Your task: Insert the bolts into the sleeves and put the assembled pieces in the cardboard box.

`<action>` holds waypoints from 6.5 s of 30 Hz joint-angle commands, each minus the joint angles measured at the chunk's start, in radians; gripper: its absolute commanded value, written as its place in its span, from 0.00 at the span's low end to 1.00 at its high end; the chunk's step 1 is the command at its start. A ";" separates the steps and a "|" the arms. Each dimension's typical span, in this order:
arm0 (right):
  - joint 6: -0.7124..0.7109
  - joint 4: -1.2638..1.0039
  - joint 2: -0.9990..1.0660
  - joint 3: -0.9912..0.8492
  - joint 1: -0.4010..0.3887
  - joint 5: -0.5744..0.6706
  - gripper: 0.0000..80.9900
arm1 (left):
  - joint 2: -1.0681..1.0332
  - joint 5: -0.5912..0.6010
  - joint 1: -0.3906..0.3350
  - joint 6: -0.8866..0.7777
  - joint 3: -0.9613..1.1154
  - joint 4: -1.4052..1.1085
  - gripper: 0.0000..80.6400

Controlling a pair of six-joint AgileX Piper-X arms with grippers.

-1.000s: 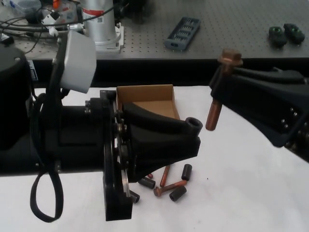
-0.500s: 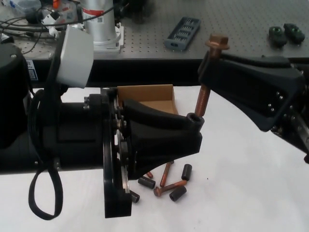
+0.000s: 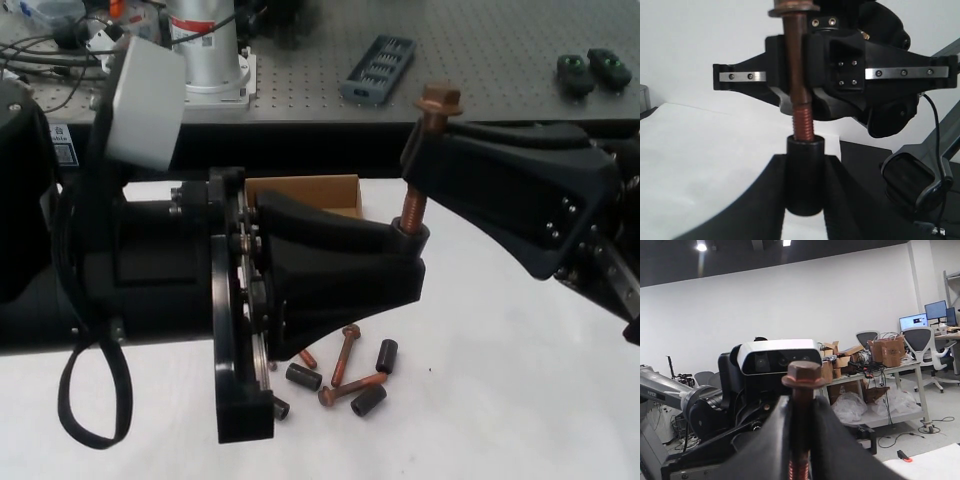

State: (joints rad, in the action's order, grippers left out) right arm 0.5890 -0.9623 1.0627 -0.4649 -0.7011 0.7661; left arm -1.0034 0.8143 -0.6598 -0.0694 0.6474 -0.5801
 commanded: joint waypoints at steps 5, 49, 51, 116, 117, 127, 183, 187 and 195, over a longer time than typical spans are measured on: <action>0.002 0.001 0.001 -0.009 0.000 0.029 0.05 | 0.006 -0.010 -0.002 -0.026 0.007 -0.121 0.01; -0.141 0.493 0.001 -0.007 0.365 0.194 0.05 | -0.085 -0.672 0.057 -0.163 0.136 0.312 0.01; -0.189 0.542 0.001 -0.007 0.376 0.191 0.05 | -0.146 -0.645 0.074 -0.163 0.195 0.341 0.01; -0.569 1.316 -0.245 -0.007 0.379 -0.566 0.05 | -1.375 -0.725 0.284 -0.223 1.437 1.080 0.01; -0.569 1.316 -0.245 -0.007 0.379 -0.566 0.05 | -1.377 -0.728 0.284 -0.223 1.437 1.080 0.01; -0.569 1.316 -0.245 -0.007 0.379 -0.566 0.05 | -1.380 -0.759 0.284 -0.215 1.437 1.080 0.01; -0.569 1.547 0.149 -0.416 0.207 -0.458 0.05 | -0.838 -0.768 0.325 -0.203 0.944 1.281 0.28; -0.612 1.547 0.211 -0.454 0.172 -0.458 0.04 | -0.704 -0.768 0.325 -0.236 0.721 1.142 0.28; -0.612 1.549 0.379 -0.580 0.123 -0.458 0.06 | -0.445 -0.821 0.325 -0.334 0.348 1.036 0.28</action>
State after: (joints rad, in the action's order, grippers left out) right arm -0.0116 0.5821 1.3762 -0.9786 -0.5586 0.2956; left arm -1.5429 0.0376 -0.3318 -0.3421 1.1080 0.4903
